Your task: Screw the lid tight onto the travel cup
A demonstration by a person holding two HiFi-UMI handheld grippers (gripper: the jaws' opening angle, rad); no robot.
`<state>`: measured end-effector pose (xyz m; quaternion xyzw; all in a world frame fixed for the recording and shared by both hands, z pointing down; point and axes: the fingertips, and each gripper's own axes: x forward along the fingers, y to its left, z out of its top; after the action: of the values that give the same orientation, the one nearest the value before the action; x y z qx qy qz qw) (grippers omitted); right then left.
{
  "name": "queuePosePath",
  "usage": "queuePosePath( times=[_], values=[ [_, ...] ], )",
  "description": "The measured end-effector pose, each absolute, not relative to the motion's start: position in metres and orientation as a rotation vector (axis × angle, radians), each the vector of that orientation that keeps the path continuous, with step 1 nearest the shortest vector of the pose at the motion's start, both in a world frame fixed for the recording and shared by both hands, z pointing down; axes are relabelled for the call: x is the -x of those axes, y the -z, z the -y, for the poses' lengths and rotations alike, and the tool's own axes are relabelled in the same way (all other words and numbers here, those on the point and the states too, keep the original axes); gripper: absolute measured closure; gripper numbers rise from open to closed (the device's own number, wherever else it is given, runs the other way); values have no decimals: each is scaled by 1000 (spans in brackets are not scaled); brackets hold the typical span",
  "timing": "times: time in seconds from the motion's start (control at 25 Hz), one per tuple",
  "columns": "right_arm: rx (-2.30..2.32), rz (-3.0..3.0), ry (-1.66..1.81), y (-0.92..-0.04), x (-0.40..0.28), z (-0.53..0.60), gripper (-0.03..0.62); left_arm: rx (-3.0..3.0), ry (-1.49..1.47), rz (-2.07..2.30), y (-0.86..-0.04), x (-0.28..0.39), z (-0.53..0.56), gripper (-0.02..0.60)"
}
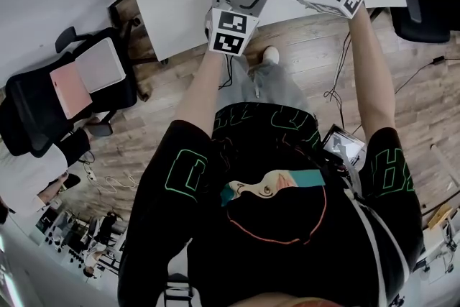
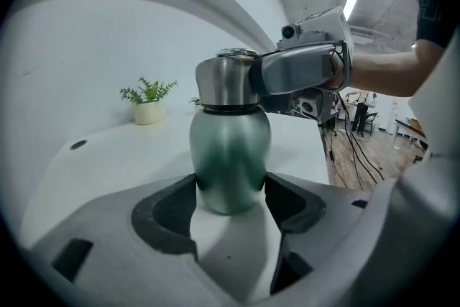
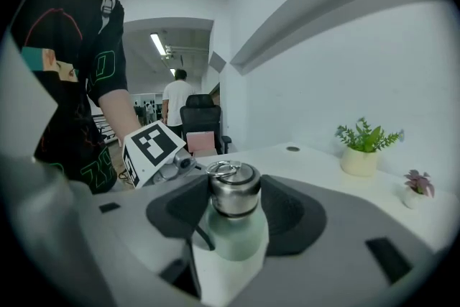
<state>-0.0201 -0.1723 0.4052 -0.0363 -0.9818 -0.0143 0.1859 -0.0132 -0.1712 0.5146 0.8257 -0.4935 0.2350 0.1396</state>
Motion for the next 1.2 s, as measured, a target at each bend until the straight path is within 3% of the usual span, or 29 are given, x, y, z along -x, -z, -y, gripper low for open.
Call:
queuePosePath(
  times=[0.72, 0.92, 1.0, 1.2],
  values=[
    [-882, 2752, -17, -404, 16, 174, 362, -2379, -696, 1424, -514, 12, 172, 272],
    [-831, 2769, -116, -406, 16, 174, 358, -2375, -699, 1421, -515, 11, 172, 272],
    [-719, 2805, -169, -401, 17, 172, 305, -2375, -699, 1419, -515, 11, 172, 272],
    [-412, 2858, -140, -385, 11, 176, 298, -2379, -700, 1422, -512, 10, 174, 272]
  ],
)
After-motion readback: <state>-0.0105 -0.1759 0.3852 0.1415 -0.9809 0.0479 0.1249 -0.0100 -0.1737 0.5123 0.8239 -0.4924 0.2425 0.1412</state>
